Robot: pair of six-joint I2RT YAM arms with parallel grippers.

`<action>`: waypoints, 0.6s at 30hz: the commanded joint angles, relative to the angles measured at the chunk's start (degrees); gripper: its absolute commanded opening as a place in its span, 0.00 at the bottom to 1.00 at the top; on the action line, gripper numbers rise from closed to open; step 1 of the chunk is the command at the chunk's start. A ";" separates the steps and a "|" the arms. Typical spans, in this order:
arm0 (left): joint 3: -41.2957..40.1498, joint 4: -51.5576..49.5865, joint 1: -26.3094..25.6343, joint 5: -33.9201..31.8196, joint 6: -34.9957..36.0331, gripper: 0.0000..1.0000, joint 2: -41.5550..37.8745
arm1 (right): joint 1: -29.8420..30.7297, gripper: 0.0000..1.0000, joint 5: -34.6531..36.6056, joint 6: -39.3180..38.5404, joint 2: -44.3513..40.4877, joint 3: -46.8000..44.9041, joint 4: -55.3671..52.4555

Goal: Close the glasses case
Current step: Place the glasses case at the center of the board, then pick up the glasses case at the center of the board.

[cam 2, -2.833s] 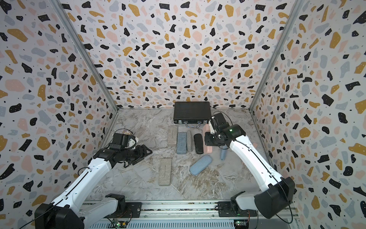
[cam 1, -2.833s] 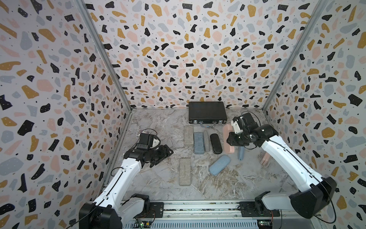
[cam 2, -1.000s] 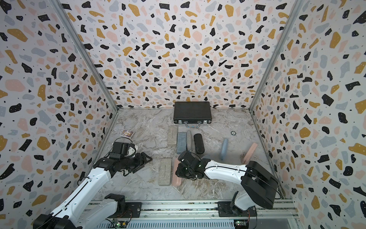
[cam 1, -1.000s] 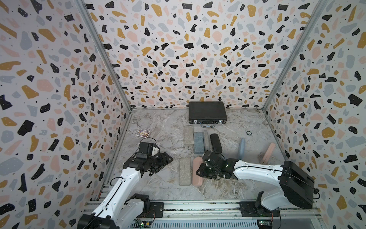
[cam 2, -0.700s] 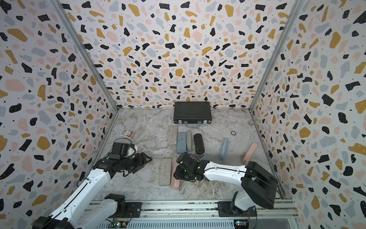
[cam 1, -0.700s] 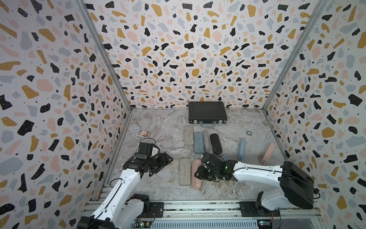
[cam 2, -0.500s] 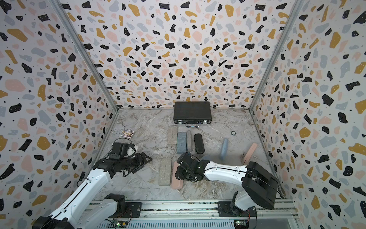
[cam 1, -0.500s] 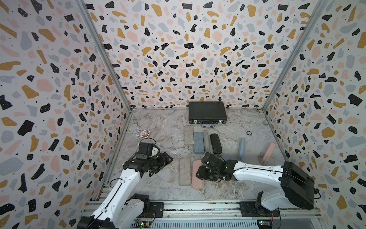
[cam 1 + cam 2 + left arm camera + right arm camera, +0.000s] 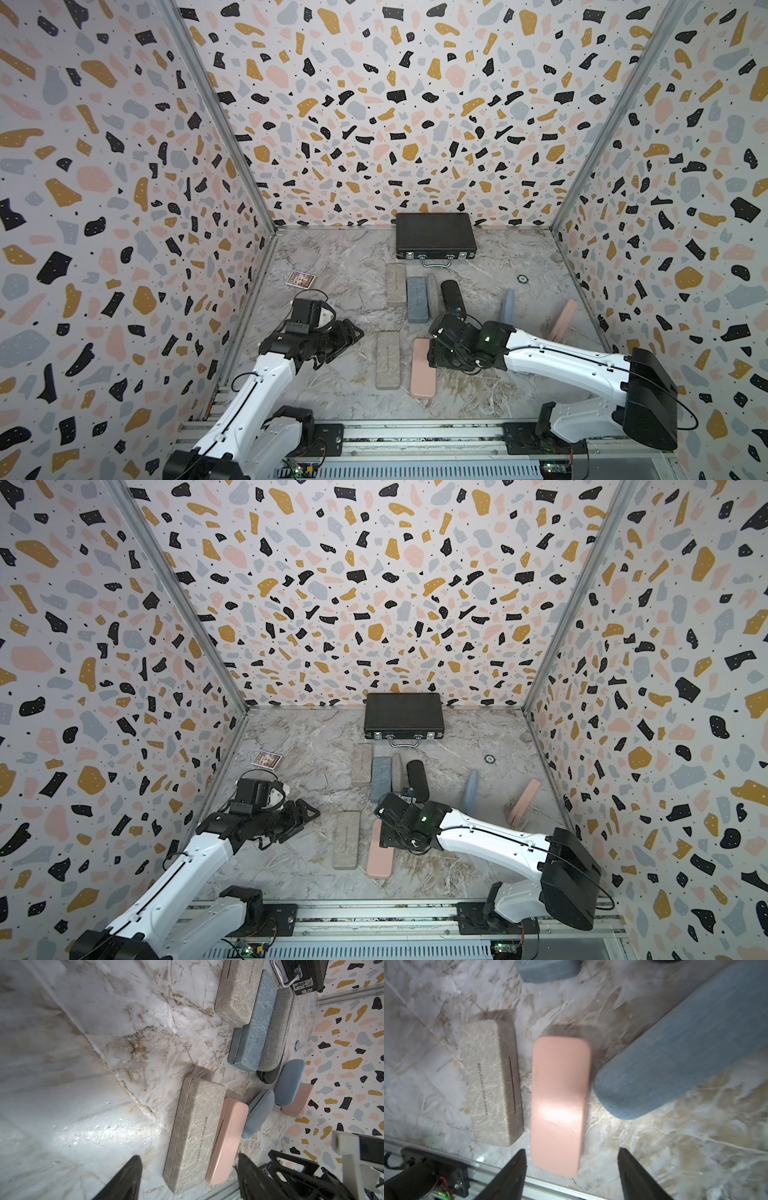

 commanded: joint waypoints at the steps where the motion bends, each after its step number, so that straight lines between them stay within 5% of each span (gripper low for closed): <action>1: -0.24 2.58 0.24 1.13 -0.02 0.72 0.88 | -4.04 0.80 4.62 0.53 0.04 1.09 -10.59; 9: 0.62 1.93 0.19 0.88 1.11 0.72 1.54 | -12.26 0.90 2.68 -0.90 2.28 -0.04 -8.21; 18: -0.13 2.41 0.23 0.53 1.47 0.72 2.46 | -14.84 0.94 -2.38 -1.95 8.59 1.08 -4.56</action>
